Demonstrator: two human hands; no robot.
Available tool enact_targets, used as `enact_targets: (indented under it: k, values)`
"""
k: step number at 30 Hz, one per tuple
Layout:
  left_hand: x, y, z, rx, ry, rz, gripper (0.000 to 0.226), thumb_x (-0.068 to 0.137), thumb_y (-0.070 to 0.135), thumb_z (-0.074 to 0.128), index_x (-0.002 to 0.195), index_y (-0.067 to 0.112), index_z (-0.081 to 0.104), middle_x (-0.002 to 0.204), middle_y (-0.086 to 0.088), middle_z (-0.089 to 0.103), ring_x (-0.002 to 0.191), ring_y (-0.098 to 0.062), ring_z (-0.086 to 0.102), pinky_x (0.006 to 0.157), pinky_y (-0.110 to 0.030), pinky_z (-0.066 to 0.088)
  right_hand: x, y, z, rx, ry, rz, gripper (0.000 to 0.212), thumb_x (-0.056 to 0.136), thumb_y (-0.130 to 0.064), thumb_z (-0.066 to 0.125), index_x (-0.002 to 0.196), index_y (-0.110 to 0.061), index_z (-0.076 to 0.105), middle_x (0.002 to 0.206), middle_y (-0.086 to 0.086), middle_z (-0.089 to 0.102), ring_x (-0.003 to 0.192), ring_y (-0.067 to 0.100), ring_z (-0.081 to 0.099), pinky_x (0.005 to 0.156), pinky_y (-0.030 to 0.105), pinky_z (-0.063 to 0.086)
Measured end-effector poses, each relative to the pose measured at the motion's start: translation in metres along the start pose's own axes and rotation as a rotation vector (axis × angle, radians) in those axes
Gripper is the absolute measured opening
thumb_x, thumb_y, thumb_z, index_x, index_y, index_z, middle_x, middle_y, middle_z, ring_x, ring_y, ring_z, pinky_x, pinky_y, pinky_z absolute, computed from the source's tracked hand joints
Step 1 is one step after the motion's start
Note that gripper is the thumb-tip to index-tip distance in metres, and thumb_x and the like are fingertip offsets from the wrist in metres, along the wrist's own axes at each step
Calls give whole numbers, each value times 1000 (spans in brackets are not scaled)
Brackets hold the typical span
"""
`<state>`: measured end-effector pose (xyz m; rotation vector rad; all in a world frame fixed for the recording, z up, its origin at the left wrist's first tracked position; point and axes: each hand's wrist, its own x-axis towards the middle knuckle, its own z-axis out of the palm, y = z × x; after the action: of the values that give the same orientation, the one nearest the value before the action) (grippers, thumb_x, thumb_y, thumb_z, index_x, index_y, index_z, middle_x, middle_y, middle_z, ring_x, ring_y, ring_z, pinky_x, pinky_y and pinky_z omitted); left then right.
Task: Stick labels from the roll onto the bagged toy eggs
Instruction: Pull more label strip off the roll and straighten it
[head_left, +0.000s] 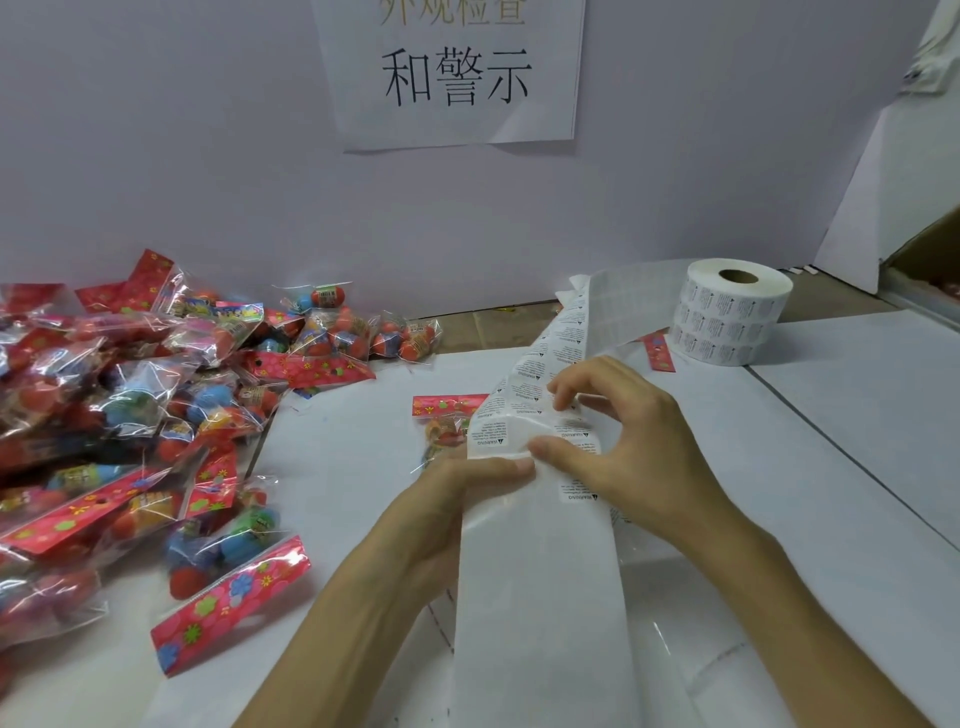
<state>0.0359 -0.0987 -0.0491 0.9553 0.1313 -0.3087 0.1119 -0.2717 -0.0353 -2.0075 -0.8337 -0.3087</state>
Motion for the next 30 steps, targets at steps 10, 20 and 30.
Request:
enact_targets:
  k: [10, 20, 30]
  values:
    - [1, -2, 1, 185, 76, 87, 35, 74, 7, 71, 106, 18, 80, 107, -20, 76, 86, -30, 76, 71, -37, 63, 1, 2, -2, 4, -43, -4, 37, 70, -35, 88, 80, -18, 57, 102, -5, 64, 109, 13, 62, 86, 38, 59]
    - [0, 2, 3, 187, 114, 94, 27, 80, 9, 76, 102, 23, 82, 105, -16, 78, 88, -28, 77, 75, -38, 64, -1, 5, -2, 0, -68, 2, 20, 80, -34, 82, 81, -27, 64, 112, -16, 69, 117, -2, 60, 97, 23, 49]
    - [4, 1, 0, 182, 273, 219, 33, 89, 10, 72, 121, 13, 74, 113, -19, 76, 93, -33, 74, 75, -41, 63, -6, -4, 3, -86, -184, -1, 43, 68, -39, 91, 105, -25, 75, 116, -22, 66, 113, -8, 58, 95, 8, 41]
